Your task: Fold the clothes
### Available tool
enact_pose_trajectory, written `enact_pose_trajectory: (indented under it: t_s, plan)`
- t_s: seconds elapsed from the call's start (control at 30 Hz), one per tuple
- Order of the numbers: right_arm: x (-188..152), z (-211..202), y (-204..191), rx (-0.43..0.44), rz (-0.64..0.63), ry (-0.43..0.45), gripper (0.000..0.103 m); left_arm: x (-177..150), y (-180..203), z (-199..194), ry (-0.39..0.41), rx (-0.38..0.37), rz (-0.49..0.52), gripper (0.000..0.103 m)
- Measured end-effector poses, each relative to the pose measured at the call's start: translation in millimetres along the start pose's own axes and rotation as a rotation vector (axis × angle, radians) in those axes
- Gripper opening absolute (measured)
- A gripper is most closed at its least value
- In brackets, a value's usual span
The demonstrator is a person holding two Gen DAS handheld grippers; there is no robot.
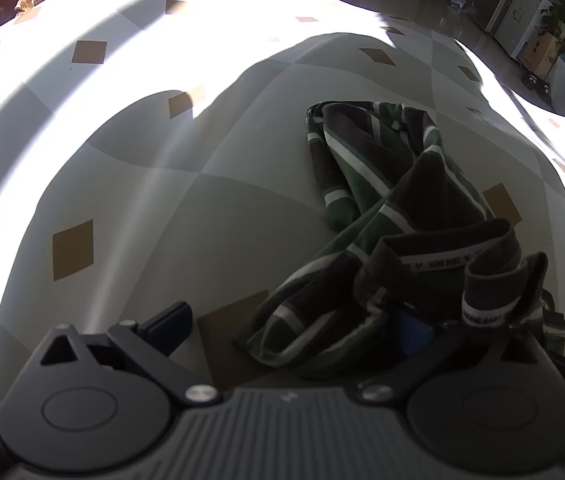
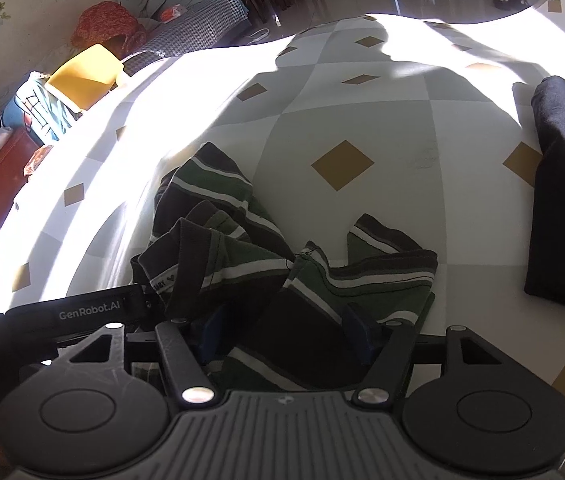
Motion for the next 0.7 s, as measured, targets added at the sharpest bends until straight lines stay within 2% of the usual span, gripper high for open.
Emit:
enact_pose_trajectory:
  t_s: [0.23, 0.37, 0.43, 0.53, 0.6, 0.63, 0.7]
  plan:
    - [2.8, -1.3, 2.1, -0.014, 0.005, 0.027, 0.066, -1.2, 0.3, -0.5, 0.001, -0.005, 0.003, 0.102]
    - [12.5, -11.8, 8.6, -0.074, 0.009, 0.099, 0.066, -2.4, 0.4, -1.0, 0.002, -0.004, 0.005, 0.102]
    - [10.8, -8.4, 11.2, -0.085, 0.009, 0.082, 0.067, -2.9, 0.7, -0.8, 0.004, -0.001, 0.011, 0.102]
    - [4.2, -1.4, 16.0, -0.043, 0.083, 0.057, 0.07, -4.3, 1.9, -0.4, 0.007, 0.009, 0.026, 0.102]
    - [4.3, -1.2, 15.0, -0.04, 0.067, 0.05, 0.07, -5.3, 2.7, -0.8, 0.009, 0.011, 0.032, 0.102]
    - [4.1, -1.2, 13.9, -0.037, 0.06, 0.046, 0.069, -5.8, 3.0, -1.2, 0.009, 0.009, 0.034, 0.102]
    - [3.1, -2.3, 11.6, -0.013, 0.066, 0.044, 0.058, -6.6, 4.2, -2.4, 0.009, 0.005, 0.041, 0.102]
Point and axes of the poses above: each gripper's, at about its wrist camera, not at the fingertips, and z roughly the way its jaws point, y to its right, x to its top, the point moved 8 cm from there along z, roughly the way its jaws point, and after that the axes turned 2 degrees about y, right-handed, at the moved point
